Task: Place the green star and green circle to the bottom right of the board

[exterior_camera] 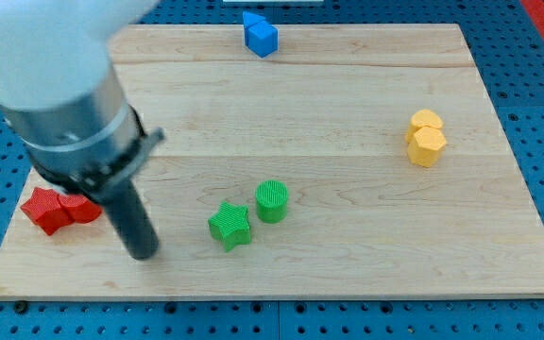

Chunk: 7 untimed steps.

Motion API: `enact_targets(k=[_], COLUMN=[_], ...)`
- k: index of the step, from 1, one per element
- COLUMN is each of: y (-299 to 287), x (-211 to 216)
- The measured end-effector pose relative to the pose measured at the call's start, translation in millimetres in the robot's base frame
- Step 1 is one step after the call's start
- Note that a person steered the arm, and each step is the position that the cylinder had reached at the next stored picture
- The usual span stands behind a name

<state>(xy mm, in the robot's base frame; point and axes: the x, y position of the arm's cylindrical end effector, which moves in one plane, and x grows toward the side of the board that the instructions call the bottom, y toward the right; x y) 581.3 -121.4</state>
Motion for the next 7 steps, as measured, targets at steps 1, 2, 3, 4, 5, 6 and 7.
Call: enact_targets(k=[1,2,3,4,5,6,7], y=[35.0,74.0,122.2,120.3,117.0,101.9,128.4], x=[-4.7,-47.0,-60.6,-68.1,-89.8,-104.0,-119.7])
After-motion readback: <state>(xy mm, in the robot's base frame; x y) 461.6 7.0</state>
